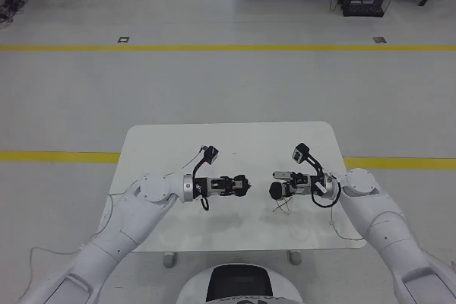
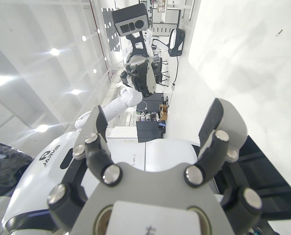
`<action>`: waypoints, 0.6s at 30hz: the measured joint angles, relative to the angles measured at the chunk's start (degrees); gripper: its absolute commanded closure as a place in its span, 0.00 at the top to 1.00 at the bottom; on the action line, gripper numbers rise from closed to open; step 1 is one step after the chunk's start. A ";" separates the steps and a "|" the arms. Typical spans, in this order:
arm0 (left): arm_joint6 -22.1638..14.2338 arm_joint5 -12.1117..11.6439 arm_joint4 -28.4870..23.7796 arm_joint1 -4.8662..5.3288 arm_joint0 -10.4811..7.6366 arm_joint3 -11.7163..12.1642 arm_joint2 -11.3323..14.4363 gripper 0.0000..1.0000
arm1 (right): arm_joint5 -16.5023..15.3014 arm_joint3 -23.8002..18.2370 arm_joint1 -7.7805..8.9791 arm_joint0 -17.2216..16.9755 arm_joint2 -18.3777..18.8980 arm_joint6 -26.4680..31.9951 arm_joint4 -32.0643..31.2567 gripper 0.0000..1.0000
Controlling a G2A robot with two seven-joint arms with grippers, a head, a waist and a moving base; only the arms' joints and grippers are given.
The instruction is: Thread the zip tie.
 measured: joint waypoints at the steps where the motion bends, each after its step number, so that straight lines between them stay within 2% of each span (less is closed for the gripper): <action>1: 0.23 0.00 0.17 0.07 0.44 -0.18 -0.38 0.00 | 0.00 0.00 0.00 0.00 0.00 0.00 0.00 1.00; 3: -0.12 0.00 -0.12 0.18 1.06 -0.53 -1.07 0.00 | 0.00 0.00 0.00 0.00 0.00 0.00 0.00 1.00; 8: -0.34 -0.01 -0.21 0.20 1.10 -0.61 -1.17 0.00 | 0.51 -0.76 0.25 0.21 0.06 -1.50 -1.75 1.00; 10: -0.33 -0.01 -0.21 0.20 1.10 -0.60 -1.16 0.00 | 1.79 -2.69 0.89 0.74 0.45 -3.90 -7.48 1.00; 13: -0.33 -0.01 -0.20 0.20 1.10 -0.60 -1.16 0.00 | 4.97 -5.87 1.94 1.82 0.82 -3.32 -16.47 1.00; 16: -0.33 -0.01 -0.20 0.20 1.10 -0.60 -1.16 0.00 | 8.61 -8.49 2.74 3.80 -0.33 0.36 -25.55 1.00; 18: -0.33 -0.01 -0.20 0.20 1.10 -0.60 -1.16 0.00 | 9.38 -9.98 3.00 5.44 -2.12 2.05 -31.63 1.00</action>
